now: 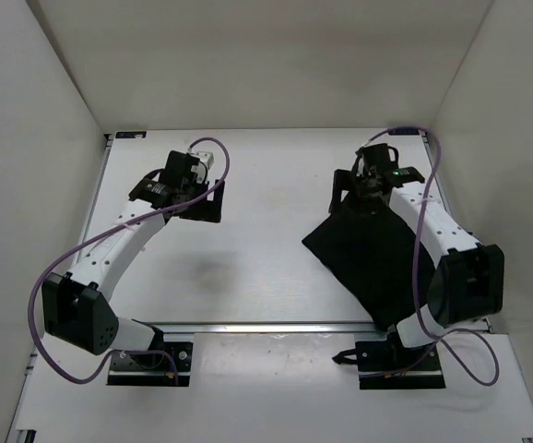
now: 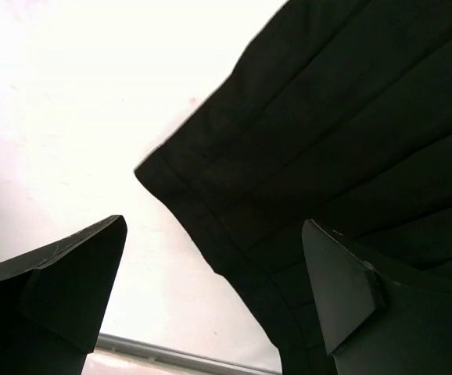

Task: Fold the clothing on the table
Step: Grab the skirt from the pile

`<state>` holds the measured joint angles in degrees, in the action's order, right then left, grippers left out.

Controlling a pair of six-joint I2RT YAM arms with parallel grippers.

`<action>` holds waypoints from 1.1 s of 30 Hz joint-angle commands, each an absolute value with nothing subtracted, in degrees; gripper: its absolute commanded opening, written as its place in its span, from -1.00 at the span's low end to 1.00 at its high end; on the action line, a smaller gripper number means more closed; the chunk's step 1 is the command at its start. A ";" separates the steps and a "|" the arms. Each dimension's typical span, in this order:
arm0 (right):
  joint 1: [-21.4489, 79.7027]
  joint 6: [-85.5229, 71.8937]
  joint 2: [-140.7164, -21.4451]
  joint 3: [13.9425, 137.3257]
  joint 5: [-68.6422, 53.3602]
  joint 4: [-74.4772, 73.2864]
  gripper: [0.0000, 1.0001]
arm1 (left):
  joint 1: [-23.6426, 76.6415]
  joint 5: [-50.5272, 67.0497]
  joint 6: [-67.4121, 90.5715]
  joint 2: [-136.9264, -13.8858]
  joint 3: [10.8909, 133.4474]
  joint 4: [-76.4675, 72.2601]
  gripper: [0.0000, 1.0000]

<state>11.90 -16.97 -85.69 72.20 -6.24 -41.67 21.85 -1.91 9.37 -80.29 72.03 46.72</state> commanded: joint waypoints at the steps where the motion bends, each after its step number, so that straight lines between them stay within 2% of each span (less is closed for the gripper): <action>1: 14.32 -16.35 -89.54 77.07 -2.90 -42.97 0.85 | 21.88 -3.34 10.46 -76.03 70.23 46.06 0.97; 16: 28.03 -12.74 -118.55 101.41 6.59 -48.69 0.98 | 20.92 -4.75 12.22 -65.48 62.32 47.02 0.97; 17: 28.99 -14.05 -124.39 107.78 9.29 -53.91 0.98 | 21.18 -5.53 12.13 -65.22 62.40 46.93 0.98; 19: 29.26 -15.46 -125.93 110.90 11.84 -58.24 0.97 | 21.18 -5.54 11.95 -64.95 62.23 46.67 0.97; 22: 29.62 -17.13 -125.25 108.48 16.51 -61.78 0.93 | 20.66 -4.57 12.13 -64.16 61.26 46.06 0.98; 28: 29.09 -20.38 -117.17 94.15 13.89 -56.61 0.83 | 20.22 -3.17 11.87 -63.90 58.36 44.56 0.96; 33: 29.96 -21.61 -117.51 91.84 12.12 -55.46 0.77 | 20.48 -2.81 11.34 -64.42 57.92 44.12 0.98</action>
<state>29.08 -19.40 -120.33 91.74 11.75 -57.25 20.67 -3.84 11.62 -65.54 58.00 45.76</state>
